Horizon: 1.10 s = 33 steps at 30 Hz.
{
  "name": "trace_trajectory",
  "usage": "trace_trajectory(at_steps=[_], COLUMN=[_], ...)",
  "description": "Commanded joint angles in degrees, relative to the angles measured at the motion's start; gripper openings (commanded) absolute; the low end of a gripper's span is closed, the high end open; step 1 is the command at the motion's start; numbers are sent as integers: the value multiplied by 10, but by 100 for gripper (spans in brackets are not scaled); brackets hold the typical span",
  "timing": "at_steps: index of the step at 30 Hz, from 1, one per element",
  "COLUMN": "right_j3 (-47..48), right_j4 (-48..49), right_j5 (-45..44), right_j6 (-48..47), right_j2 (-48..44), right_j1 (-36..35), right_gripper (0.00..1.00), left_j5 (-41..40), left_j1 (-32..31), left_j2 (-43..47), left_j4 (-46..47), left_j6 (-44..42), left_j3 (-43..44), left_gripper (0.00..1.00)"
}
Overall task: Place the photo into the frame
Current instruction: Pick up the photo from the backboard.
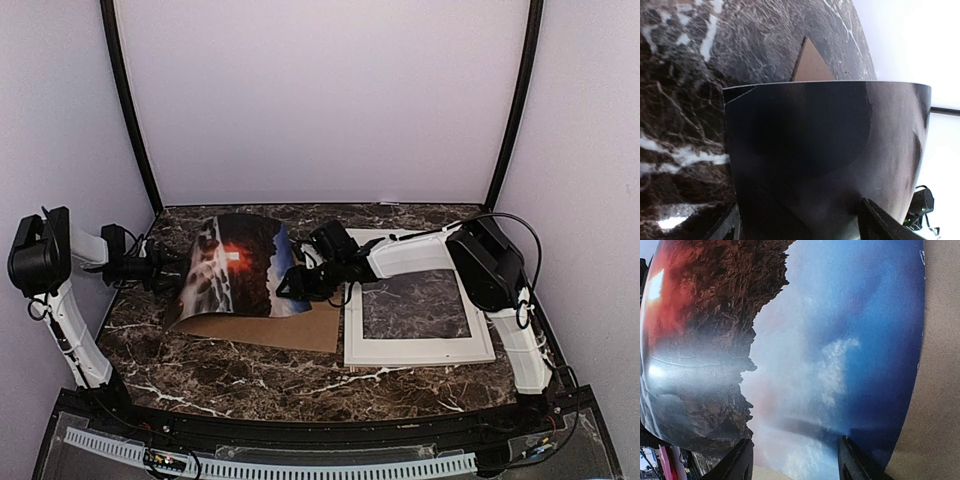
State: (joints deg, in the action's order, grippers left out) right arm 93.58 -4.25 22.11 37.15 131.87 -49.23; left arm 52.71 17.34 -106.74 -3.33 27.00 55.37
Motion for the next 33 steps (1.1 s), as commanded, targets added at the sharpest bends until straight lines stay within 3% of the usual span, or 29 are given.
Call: trace_trajectory(at_steps=[1,11,23,28,33], right_j3=[-19,-23,-22,-15,-14], right_j4=[-52,-53,-54,-59,-62], right_j5=[-9,-13,-8,-8,-9], right_j6=[3,5,7,6,4], right_j2=[23,23,27,32,32], right_j1=[-1,-1,-2,-2,-2], right_gripper=[59,58,58,58,58], left_j5=[88,138,157,153,137], left_j1=[-11,-73,-135,-135,-135], left_j2=[36,53,97,119,152], left_j4=[66,160,267,246,165], left_j6=[38,93,173,169,127], left_j3=[-26,-38,-51,-41,-18], left_gripper=[86,98,96,90,89])
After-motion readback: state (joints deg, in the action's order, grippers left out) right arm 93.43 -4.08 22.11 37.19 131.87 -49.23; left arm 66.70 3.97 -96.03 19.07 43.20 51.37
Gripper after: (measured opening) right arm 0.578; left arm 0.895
